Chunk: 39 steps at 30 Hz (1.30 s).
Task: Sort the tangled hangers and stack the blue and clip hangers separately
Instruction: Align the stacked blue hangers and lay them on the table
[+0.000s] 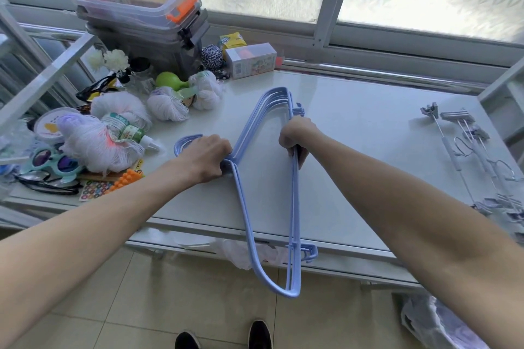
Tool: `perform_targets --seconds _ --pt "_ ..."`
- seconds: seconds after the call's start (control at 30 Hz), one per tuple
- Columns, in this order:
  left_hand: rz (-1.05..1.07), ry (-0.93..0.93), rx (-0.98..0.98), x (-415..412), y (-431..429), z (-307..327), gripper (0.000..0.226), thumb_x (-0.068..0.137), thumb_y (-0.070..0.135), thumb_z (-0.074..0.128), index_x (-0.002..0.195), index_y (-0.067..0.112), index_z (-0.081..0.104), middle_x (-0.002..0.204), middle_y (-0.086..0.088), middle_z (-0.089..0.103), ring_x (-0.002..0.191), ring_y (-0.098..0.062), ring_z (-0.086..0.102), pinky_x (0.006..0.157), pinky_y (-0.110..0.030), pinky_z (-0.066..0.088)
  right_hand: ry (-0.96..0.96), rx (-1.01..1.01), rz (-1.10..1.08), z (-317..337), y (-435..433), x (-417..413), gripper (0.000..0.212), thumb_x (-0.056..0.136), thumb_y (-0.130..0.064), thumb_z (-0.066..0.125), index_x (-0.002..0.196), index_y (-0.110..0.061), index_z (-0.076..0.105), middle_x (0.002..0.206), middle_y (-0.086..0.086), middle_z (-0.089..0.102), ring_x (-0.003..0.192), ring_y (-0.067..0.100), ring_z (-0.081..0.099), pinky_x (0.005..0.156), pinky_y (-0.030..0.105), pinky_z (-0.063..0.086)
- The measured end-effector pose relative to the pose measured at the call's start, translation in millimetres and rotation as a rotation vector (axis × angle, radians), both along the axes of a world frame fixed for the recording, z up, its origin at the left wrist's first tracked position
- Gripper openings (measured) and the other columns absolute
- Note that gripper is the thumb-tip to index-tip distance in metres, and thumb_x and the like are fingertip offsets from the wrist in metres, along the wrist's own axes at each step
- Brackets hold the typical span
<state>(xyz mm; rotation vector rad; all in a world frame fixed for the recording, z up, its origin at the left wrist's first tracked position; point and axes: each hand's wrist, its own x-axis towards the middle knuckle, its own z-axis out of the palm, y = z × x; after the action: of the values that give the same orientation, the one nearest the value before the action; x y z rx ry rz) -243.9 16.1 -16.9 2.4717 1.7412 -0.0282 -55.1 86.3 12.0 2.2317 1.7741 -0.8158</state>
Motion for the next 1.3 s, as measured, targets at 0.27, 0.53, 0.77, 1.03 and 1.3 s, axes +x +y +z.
perform_targets --seconds 0.27,0.53,0.77,1.03,1.3 --pt "-0.028 0.033 0.033 0 2 1 0.040 0.071 0.013 0.061 0.054 0.015 0.024 0.057 -0.001 0.028 0.064 -0.035 0.043 0.053 -0.030 0.026 -0.027 -0.056 0.002 -3 2 0 0.030 0.088 -0.002 0.051 0.116 0.003 0.060 0.072 0.011 0.076 0.086 0.013 0.073 0.087 0.025 0.054" --pt "-0.057 0.053 0.034 -4 5 0 0.037 0.068 0.007 0.057 0.055 0.014 0.023 0.058 -0.002 0.030 0.062 -0.032 0.039 0.052 -0.030 0.025 0.038 -0.163 -0.040 -3 7 9 0.015 0.091 -0.006 0.056 0.097 0.008 0.057 0.066 0.017 0.073 0.056 0.022 0.072 0.076 0.027 0.057" --pt "-0.075 0.035 0.024 -6 8 0 0.039 0.069 0.007 0.057 0.055 0.014 0.022 0.057 -0.003 0.028 0.060 -0.032 0.037 0.051 -0.030 0.025 0.244 -0.275 0.019 30 37 52 0.086 0.076 -0.042 0.079 0.125 0.019 0.043 0.117 0.035 0.061 0.087 0.037 0.072 0.085 0.045 0.059" --pt "-0.076 0.072 -0.005 -5 10 4 0.040 0.071 0.004 0.057 0.055 0.013 0.021 0.058 -0.003 0.026 0.060 -0.030 0.033 0.046 -0.030 0.018 -0.022 0.257 0.448 14 51 54 0.066 0.074 -0.006 0.077 0.135 -0.010 0.053 0.127 0.014 0.057 0.112 0.033 0.058 0.093 0.046 0.052" --pt "-0.062 0.056 -0.050 -7 14 4 0.038 0.071 -0.001 0.055 0.054 0.012 0.023 0.057 -0.002 0.029 0.059 -0.030 0.035 0.048 -0.030 0.022 -0.098 0.481 0.559 5 58 49 0.042 0.077 0.015 0.055 0.056 -0.013 0.031 0.064 0.003 0.033 0.062 0.029 0.040 0.043 0.026 0.026"
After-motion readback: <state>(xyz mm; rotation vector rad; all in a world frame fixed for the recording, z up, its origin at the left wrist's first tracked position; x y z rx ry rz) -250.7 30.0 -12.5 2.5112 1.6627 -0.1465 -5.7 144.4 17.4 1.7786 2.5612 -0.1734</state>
